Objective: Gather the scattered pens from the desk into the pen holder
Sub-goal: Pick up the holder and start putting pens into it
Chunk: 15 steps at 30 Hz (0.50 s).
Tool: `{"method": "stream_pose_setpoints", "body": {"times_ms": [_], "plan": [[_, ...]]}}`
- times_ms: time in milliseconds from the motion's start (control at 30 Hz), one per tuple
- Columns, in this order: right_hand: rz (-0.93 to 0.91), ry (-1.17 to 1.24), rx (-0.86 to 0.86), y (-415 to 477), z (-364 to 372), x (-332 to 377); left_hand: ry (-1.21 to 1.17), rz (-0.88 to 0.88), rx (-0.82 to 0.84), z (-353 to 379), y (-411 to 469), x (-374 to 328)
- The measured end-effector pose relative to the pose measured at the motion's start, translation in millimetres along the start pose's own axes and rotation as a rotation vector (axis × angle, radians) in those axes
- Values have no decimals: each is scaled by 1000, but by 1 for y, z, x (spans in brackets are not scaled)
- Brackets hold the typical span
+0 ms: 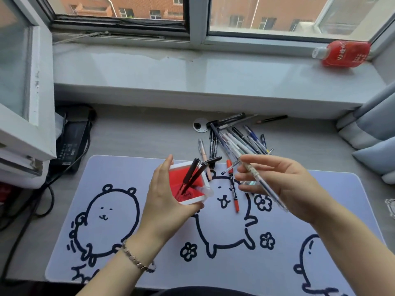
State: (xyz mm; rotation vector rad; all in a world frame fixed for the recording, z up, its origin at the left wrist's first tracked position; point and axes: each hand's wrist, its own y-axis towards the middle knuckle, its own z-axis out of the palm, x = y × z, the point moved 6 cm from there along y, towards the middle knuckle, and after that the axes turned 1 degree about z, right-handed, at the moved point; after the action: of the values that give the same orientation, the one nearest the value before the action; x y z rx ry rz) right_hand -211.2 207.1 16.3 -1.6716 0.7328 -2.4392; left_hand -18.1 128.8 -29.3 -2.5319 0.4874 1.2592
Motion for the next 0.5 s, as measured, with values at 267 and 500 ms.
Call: {"method": "stream_pose_setpoints", "body": {"times_ms": [267,500], "plan": [[-553,-32,-195,-20,5,24,6,51,43,12,-8,-14],[-729,-607,-244,-18,45,-24,-47,64,56,23,-12,-19]]}}
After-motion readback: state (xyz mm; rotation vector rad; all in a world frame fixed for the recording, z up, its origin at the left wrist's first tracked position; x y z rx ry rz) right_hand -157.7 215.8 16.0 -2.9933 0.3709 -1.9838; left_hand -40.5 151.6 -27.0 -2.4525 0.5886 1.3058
